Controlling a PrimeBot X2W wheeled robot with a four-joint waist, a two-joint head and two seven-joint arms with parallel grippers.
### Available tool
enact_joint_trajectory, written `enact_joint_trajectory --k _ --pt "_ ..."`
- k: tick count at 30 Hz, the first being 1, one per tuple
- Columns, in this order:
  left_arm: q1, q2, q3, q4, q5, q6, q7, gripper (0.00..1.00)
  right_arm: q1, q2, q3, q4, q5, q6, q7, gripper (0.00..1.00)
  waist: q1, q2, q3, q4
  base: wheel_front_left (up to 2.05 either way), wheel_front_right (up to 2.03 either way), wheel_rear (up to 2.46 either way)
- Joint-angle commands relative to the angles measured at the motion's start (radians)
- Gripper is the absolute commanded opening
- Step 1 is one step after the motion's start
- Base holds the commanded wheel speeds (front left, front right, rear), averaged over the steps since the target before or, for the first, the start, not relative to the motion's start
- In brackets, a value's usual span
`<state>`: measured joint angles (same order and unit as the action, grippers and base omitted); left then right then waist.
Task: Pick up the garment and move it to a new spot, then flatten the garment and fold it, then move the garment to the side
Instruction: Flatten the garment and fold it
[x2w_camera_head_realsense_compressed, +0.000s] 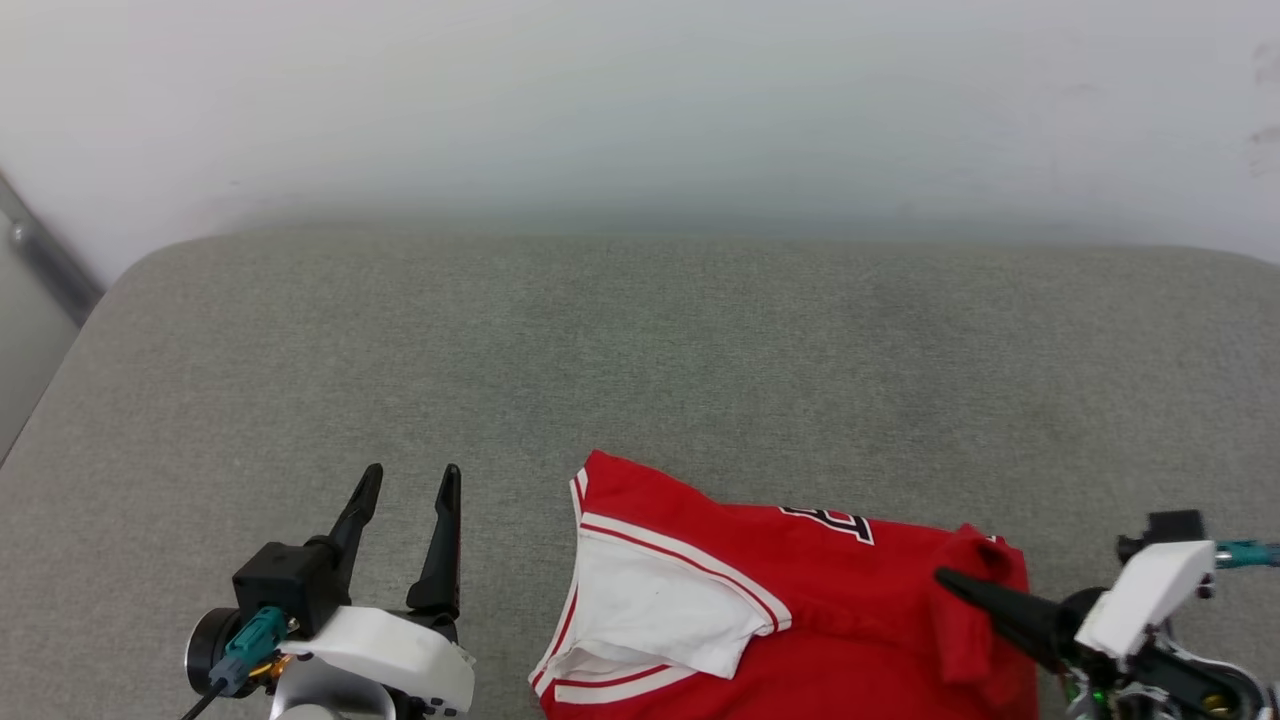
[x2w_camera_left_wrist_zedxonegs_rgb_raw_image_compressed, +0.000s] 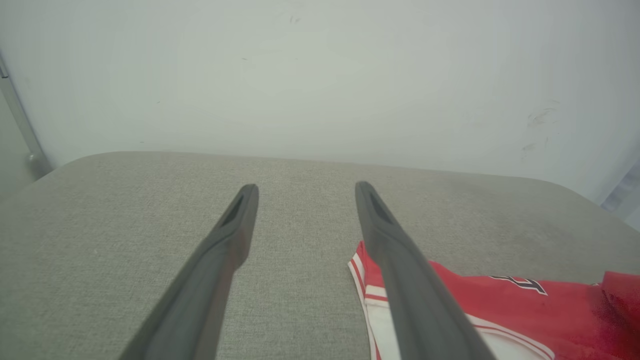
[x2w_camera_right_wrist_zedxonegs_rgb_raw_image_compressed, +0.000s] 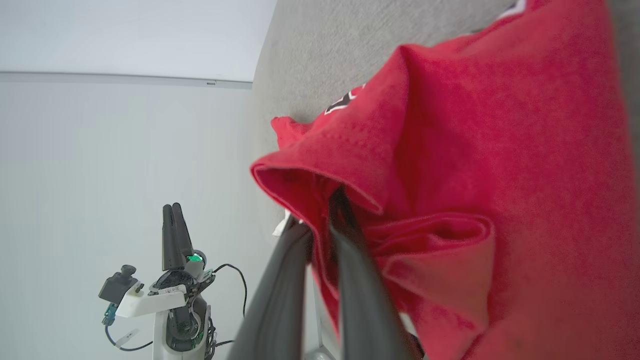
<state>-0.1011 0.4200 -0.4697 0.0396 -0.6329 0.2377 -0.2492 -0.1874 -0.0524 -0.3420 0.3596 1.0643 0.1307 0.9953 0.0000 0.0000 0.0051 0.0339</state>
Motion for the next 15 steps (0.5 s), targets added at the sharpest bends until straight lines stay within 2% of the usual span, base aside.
enact_joint_trajectory --k 1,8,12,15 --pt "-0.012 -0.004 -0.005 0.002 0.006 -0.007 0.003 1.0 -0.002 0.004 0.067 0.027 0.055 0.0 -0.028 0.0 0.0 0.0 -0.001 0.019 0.0 0.0 0.0" --pt "-0.038 -0.009 -0.03 0.018 0.013 -0.026 0.014 1.0 -0.065 0.003 0.427 0.124 0.317 0.0 -0.229 0.0 0.0 0.0 0.014 0.072 0.0 0.0 0.0" --pt "-0.055 -0.014 -0.036 0.025 0.014 -0.032 0.014 1.0 -0.117 0.003 0.611 0.151 0.392 0.0 -0.356 0.0 0.0 0.0 0.025 0.1 0.0 0.0 0.0" --pt "-0.068 -0.017 -0.036 0.035 0.012 -0.04 0.011 1.0 -0.162 0.002 0.718 0.183 0.4 0.0 -0.435 0.0 0.0 0.0 0.037 0.115 0.0 0.0 0.0"
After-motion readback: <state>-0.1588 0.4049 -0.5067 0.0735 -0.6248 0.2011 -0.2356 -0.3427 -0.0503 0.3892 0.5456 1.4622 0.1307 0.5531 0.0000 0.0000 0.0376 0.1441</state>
